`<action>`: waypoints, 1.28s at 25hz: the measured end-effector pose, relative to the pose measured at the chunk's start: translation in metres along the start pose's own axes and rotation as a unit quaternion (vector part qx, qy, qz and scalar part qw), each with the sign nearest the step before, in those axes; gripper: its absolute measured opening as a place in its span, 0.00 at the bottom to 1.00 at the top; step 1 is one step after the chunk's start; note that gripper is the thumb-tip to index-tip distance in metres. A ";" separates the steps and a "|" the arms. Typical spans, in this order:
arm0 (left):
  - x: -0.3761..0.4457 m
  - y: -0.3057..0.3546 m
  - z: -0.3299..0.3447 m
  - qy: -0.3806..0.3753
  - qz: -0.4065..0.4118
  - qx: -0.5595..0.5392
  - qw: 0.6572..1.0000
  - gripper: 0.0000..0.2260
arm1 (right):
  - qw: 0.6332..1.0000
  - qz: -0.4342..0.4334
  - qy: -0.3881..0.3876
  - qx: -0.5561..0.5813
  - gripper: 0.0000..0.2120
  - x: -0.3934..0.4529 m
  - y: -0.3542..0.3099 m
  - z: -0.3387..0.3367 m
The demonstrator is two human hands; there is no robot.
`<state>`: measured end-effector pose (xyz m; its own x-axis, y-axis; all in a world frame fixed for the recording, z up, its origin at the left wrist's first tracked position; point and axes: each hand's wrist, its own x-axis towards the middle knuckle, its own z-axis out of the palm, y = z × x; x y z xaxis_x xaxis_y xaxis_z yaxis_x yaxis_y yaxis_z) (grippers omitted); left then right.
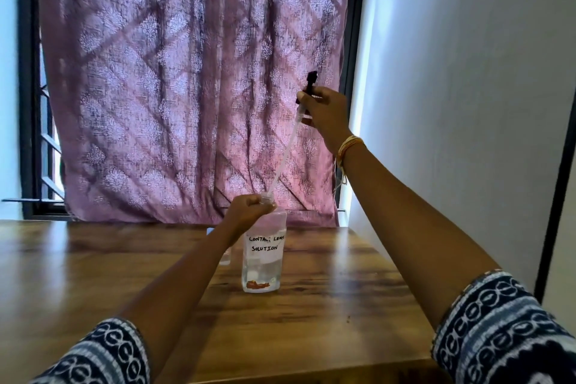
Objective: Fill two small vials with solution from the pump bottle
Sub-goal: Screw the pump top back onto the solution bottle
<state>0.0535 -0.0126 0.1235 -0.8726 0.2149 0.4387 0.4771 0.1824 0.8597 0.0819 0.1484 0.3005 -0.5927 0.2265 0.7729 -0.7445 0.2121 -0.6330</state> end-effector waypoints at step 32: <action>0.007 -0.028 0.004 0.008 0.039 -0.036 0.999 0.16 | 0.962 0.101 -0.199 -0.159 0.11 -0.095 0.103 0.019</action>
<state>0.0343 -0.0123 0.1017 -0.8350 0.2095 0.5088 0.5353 0.0958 0.8392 0.0559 0.1307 0.1623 -0.8338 -0.0753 0.5470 -0.5071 0.4963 -0.7046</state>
